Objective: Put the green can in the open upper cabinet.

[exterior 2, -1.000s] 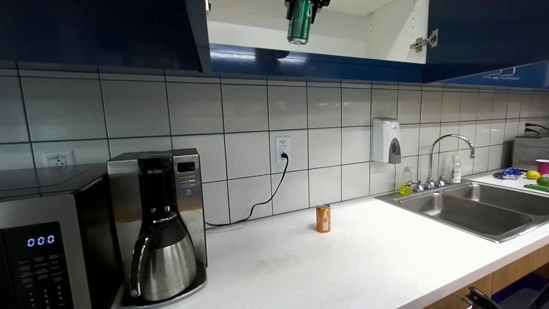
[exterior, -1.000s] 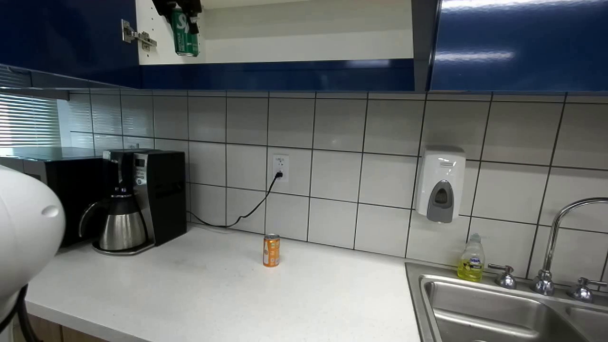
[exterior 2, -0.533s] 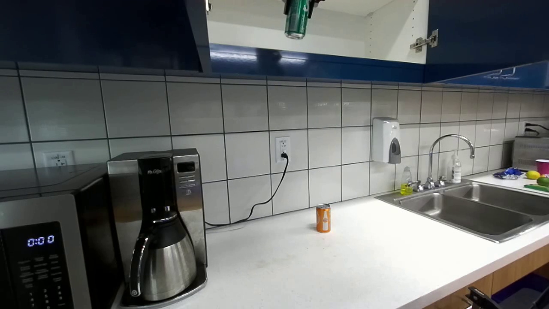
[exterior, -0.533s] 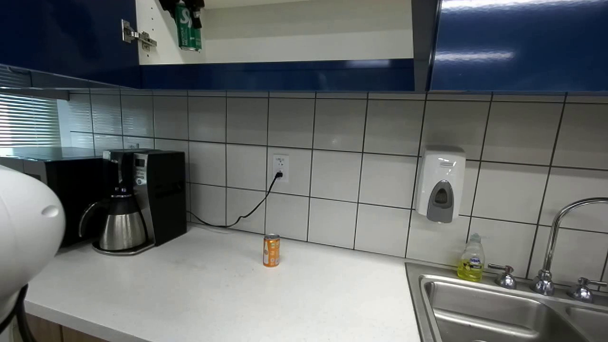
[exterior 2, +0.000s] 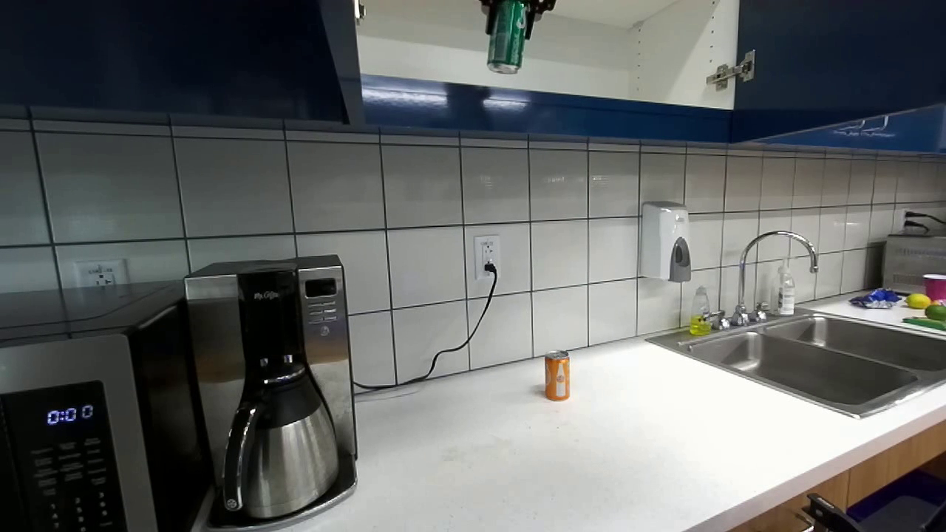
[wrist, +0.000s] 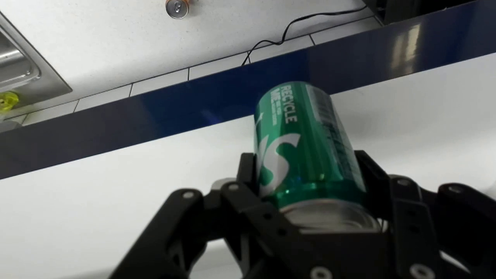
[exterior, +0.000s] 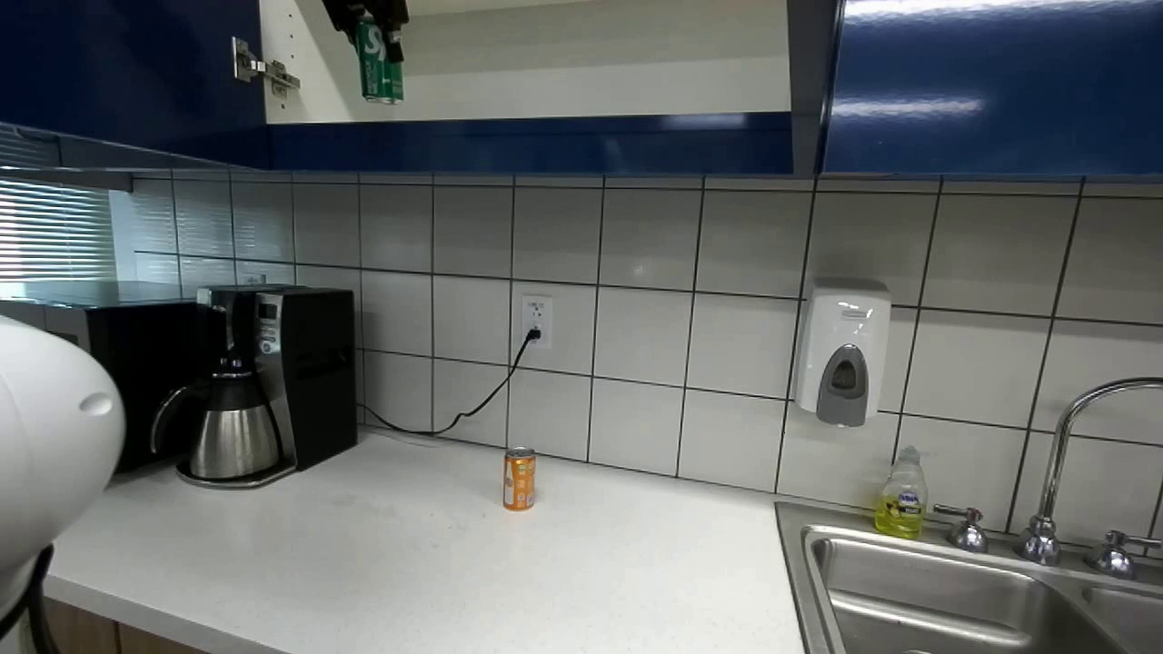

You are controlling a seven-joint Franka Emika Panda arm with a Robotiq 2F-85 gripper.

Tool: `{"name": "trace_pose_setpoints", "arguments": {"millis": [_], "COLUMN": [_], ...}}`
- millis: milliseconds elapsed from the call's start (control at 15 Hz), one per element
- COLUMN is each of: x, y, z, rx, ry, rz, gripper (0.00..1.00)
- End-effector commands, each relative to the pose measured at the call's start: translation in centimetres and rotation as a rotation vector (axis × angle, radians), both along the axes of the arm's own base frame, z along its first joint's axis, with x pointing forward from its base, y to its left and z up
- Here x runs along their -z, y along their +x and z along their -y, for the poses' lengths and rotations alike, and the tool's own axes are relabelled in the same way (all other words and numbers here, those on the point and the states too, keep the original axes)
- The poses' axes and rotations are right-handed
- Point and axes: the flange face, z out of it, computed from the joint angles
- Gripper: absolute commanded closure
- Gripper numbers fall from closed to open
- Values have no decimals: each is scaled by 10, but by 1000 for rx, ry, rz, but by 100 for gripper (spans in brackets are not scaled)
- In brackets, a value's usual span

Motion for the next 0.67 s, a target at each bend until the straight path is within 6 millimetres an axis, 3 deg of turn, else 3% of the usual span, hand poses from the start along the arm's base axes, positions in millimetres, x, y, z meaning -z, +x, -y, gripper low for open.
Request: {"name": "trace_pose_setpoints", "arguments": {"millis": [0, 600], "x": [-8, 2], "y": [14, 40], "z": [0, 1], "rx": [44, 78], "ry": [2, 12], "rz": [-6, -53], "gripper": [61, 61]}}
